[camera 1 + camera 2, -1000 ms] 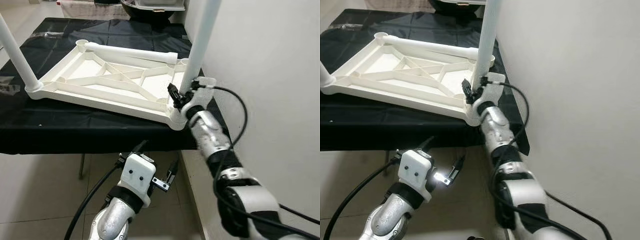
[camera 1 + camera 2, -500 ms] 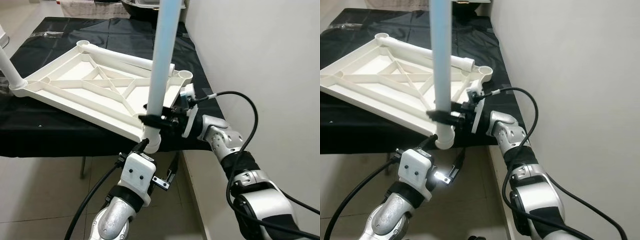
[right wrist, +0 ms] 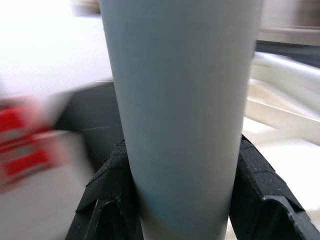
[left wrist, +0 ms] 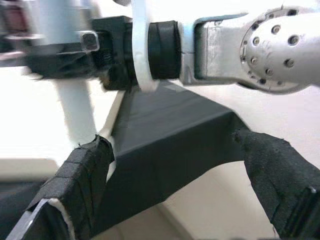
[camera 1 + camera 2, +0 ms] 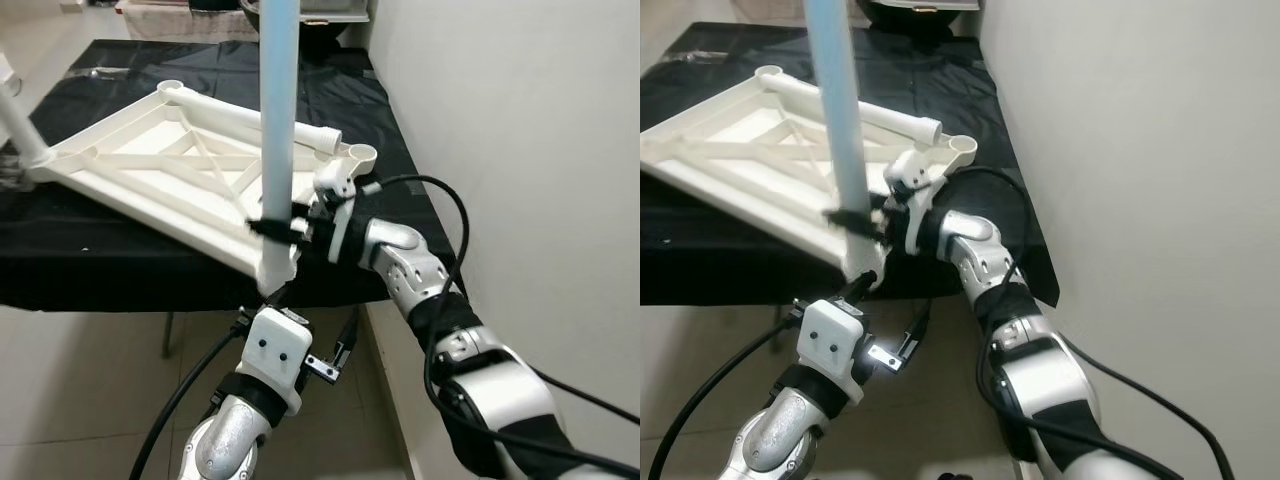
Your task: Building children table
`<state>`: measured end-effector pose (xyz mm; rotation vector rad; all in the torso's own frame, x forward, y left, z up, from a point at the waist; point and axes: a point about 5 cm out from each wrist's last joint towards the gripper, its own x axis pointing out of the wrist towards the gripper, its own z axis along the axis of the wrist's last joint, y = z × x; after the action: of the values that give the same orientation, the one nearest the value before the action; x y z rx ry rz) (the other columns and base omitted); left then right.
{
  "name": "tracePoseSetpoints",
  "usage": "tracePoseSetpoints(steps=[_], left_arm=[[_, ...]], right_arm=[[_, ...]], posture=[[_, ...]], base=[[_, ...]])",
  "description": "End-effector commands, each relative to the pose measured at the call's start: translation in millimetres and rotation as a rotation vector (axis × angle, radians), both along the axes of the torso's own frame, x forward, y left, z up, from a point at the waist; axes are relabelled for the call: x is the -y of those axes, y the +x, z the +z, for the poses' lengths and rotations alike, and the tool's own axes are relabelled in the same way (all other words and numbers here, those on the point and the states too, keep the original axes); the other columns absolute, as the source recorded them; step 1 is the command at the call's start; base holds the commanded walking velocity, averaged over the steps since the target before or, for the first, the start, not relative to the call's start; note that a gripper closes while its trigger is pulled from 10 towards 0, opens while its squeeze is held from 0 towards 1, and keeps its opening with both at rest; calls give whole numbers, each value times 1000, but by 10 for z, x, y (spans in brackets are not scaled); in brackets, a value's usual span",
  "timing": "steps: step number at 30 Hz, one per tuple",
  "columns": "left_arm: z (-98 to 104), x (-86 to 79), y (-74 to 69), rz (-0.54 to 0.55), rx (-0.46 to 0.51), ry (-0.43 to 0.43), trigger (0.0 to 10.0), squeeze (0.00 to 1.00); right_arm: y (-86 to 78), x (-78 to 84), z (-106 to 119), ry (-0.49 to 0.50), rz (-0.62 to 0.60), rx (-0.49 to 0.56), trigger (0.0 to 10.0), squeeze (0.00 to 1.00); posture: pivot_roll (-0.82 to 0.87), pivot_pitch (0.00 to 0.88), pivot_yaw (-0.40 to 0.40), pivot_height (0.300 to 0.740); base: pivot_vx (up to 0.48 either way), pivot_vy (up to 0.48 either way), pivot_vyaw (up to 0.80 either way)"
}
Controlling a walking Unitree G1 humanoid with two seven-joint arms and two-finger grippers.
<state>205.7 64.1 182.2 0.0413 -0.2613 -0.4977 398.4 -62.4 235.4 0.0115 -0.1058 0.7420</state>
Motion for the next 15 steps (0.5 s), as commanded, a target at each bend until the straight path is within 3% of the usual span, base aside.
tracePoseSetpoints(steps=[1, 4, 7, 8, 9, 15], left_arm=[[-23, -5, -14, 0, -14, 0, 10000, 0], [-24, -4, -13, -1, -14, 0, 10000, 0], [-25, -6, -9, 0, -13, 2, 10000, 0], [-25, -6, -9, 0, -13, 2, 10000, 0], [-24, -9, -7, 1, -12, 3, 10000, 0], [-23, -1, -6, -2, -12, 5, 10000, 0]], right_arm=[[98, 300, -232, 28, -302, -139, 0, 0], [114, 352, -258, 36, -374, -159, 0, 0], [106, 608, -412, 109, -764, -233, 0, 0], [106, 608, -412, 109, -764, -233, 0, 0], [65, 680, -474, 146, -916, -252, 0, 0], [3, 539, -522, 195, -1036, -266, 0, 0]], posture=[[113, 186, -90, 740], [113, 186, -90, 740], [117, 186, -92, 740], [117, 186, -92, 740], [117, 186, -92, 740], [116, 186, -94, 740]], base=[[0, 0, 0], [0, 0, 0], [0, 0, 0], [0, 0, 0], [0, 0, 0], [0, 0, 0]])
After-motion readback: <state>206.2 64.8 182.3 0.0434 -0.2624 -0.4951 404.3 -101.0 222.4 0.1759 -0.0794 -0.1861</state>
